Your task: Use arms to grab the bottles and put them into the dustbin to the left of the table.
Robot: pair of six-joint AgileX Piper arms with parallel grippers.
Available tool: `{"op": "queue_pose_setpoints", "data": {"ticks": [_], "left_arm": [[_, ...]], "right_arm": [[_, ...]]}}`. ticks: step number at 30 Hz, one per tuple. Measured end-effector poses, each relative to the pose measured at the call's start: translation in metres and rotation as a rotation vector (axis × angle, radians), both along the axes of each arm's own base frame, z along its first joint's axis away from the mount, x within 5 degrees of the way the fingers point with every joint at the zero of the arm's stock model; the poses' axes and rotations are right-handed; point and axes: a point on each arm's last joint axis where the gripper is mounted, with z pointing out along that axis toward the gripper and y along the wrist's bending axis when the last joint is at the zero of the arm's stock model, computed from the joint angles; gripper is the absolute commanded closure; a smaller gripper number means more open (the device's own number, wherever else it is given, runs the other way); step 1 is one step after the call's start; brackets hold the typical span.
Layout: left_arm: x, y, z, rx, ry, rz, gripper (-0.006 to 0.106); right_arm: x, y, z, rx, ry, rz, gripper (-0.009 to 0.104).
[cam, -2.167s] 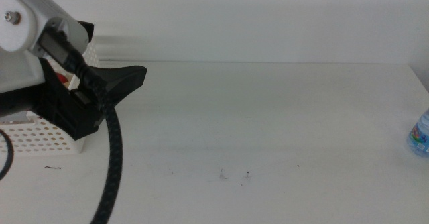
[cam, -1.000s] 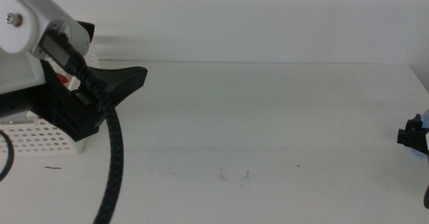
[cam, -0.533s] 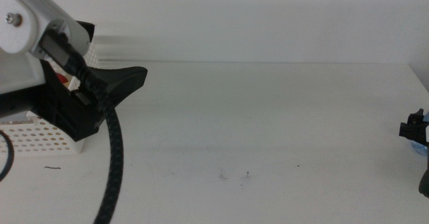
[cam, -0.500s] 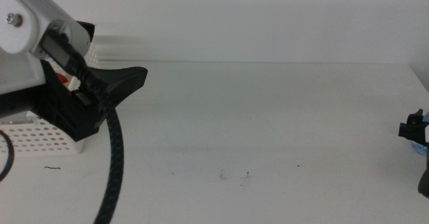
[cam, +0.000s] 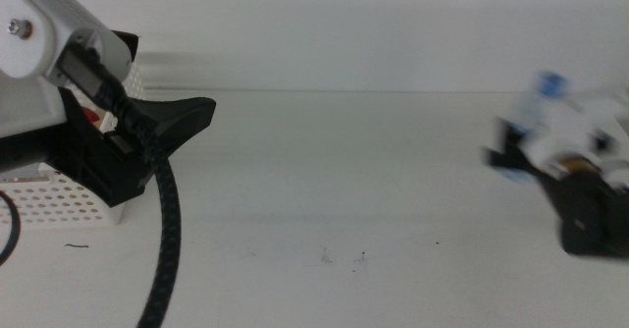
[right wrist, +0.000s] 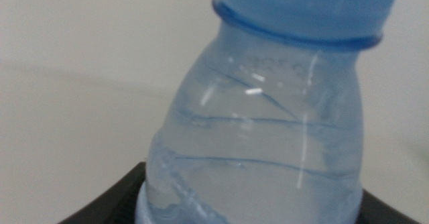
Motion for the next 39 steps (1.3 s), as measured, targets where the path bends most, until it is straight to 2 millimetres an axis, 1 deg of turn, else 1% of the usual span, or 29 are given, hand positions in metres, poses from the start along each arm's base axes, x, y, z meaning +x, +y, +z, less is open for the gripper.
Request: {"op": "queue_pose_setpoints", "data": {"ticks": [4, 5, 7, 8, 10, 13, 14, 16, 17, 20, 23, 25, 26, 27, 28, 30, 32, 33, 35, 36, 39], "left_arm": [[0.000, 0.000, 0.000, 0.000, 0.000, 0.000, 0.007], [0.000, 0.000, 0.000, 0.000, 0.000, 0.000, 0.007], [0.000, 0.000, 0.000, 0.000, 0.000, 0.000, 0.007], [0.000, 0.000, 0.000, 0.000, 0.000, 0.000, 0.007], [0.000, 0.000, 0.000, 0.000, 0.000, 0.000, 0.007], [0.000, 0.000, 0.000, -0.001, -0.002, 0.001, 0.007], [0.000, 0.000, 0.001, -0.003, -0.006, 0.004, 0.007], [0.000, 0.000, 0.001, -0.003, -0.006, 0.004, 0.007], [0.000, 0.000, 0.001, -0.004, -0.008, 0.005, 0.007], [0.001, 0.001, 0.002, -0.009, -0.017, 0.011, 0.007], [0.001, 0.001, 0.002, -0.009, -0.018, 0.012, 0.007], [0.001, 0.001, 0.002, -0.010, -0.019, 0.013, 0.007], [0.001, 0.001, 0.002, -0.010, -0.019, 0.013, 0.007], [0.001, 0.001, 0.002, -0.010, -0.019, 0.013, 0.007], [0.001, 0.001, 0.002, -0.010, -0.019, 0.013, 0.007], [0.001, 0.001, 0.002, -0.010, -0.019, 0.013, 0.007], [0.001, 0.001, 0.002, -0.010, -0.019, 0.013, 0.007], [0.001, 0.001, 0.002, -0.010, -0.019, 0.013, 0.007], [0.001, 0.001, 0.002, -0.010, -0.019, 0.013, 0.007], [0.001, 0.001, 0.002, -0.010, -0.019, 0.013, 0.007], [0.001, 0.001, 0.002, -0.010, -0.019, 0.013, 0.007]], "right_arm": [[0.028, 0.074, 0.036, 0.081, -0.037, 0.269, 0.098], [0.034, 0.089, 0.045, 0.086, -0.052, 0.320, 0.098], [0.044, 0.124, 0.056, 0.102, -0.067, 0.419, 0.098], [0.047, 0.137, 0.058, 0.110, -0.068, 0.453, 0.098], [0.052, 0.168, 0.058, 0.117, -0.072, 0.537, 0.098], [0.055, 0.205, 0.040, 0.100, -0.031, 0.632, 0.098], [0.055, 0.215, 0.035, 0.095, -0.019, 0.652, 0.098], [0.053, 0.229, 0.017, 0.074, 0.031, 0.683, 0.098], [0.052, 0.234, 0.009, 0.068, 0.055, 0.692, 0.098], [0.049, 0.239, -0.010, 0.056, 0.108, 0.700, 0.098], [0.049, 0.242, -0.011, 0.060, 0.098, 0.705, 0.096], [0.050, 0.242, -0.013, 0.062, 0.098, 0.705, 0.091], [0.050, 0.242, -0.013, 0.064, 0.098, 0.704, 0.085], [0.050, 0.242, -0.013, 0.064, 0.096, 0.705, 0.076], [0.049, 0.242, -0.013, 0.067, 0.094, 0.703, 0.065], [0.047, 0.241, -0.015, 0.072, 0.099, 0.702, 0.039], [0.039, 0.239, -0.015, 0.076, 0.114, 0.700, 0.010], [0.034, 0.238, -0.011, 0.078, 0.119, 0.701, 0.001], [0.019, 0.229, -0.007, 0.075, 0.142, 0.701, 0.003], [0.011, 0.223, -0.007, 0.069, 0.163, 0.699, 0.003], [-0.019, 0.200, 0.005, 0.060, 0.202, 0.694, 0.004]]}}
